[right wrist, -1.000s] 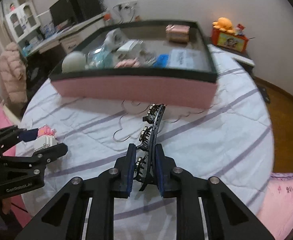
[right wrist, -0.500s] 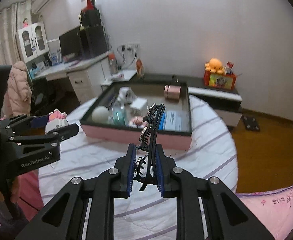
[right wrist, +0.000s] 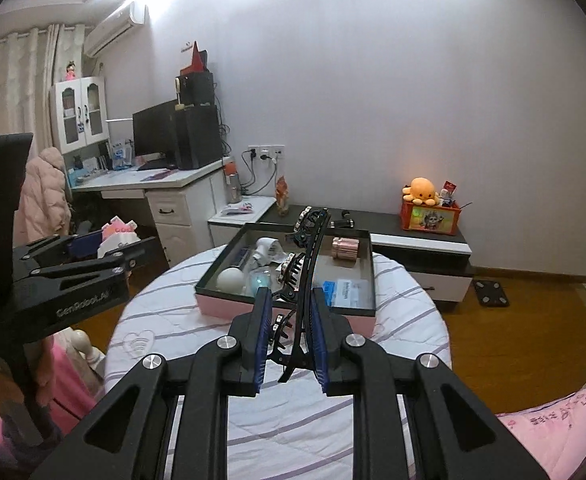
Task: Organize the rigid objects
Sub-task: 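Lift and carry the block toy and hair clip over the tray with both grippers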
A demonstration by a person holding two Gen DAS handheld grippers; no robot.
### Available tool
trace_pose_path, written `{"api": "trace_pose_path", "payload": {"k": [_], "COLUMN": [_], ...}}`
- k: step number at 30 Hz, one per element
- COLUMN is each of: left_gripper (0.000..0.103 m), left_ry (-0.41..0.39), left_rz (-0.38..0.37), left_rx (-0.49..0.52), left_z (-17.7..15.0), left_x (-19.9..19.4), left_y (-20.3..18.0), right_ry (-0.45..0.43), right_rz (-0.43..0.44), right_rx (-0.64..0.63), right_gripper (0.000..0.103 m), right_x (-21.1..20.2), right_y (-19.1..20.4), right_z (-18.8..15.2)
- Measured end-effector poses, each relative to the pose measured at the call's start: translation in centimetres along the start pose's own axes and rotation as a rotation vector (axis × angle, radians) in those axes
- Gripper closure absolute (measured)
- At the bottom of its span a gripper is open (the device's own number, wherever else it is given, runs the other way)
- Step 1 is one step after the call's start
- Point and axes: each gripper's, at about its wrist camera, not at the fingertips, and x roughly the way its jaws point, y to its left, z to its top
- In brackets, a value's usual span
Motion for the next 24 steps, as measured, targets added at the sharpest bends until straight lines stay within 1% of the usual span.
{"api": "trace_pose_path", "payload": {"k": [4,16,20,24], "left_gripper": [0.043,0.043,0.043,0.043], "left_ry": [0.003,0.017,0.029,0.057], "left_rz": [0.006,0.02,0.014,-0.009], "left_rx": [-0.011,-0.008,0.001,0.014], "left_z": [-0.2,0.3,1.4,2.7], "left_x": [-0.1,1.5,3.6,6.7], "left_y": [0.2,-0.2,-0.2,-0.5], "right_ry": [-0.001,0.01,0.017,0.038], "right_rz": [0.02,0.02,0.014,0.005], "right_rx": [0.001,-0.005,-0.001,0.006], "right_gripper": [0.084,0.084,0.084,0.084], "right_x": [-0.4,0.2,1.5,4.5], "right_y": [0.1,0.0,-0.5,-1.5], "right_z": [-0.1,0.1,0.8,1.9]}}
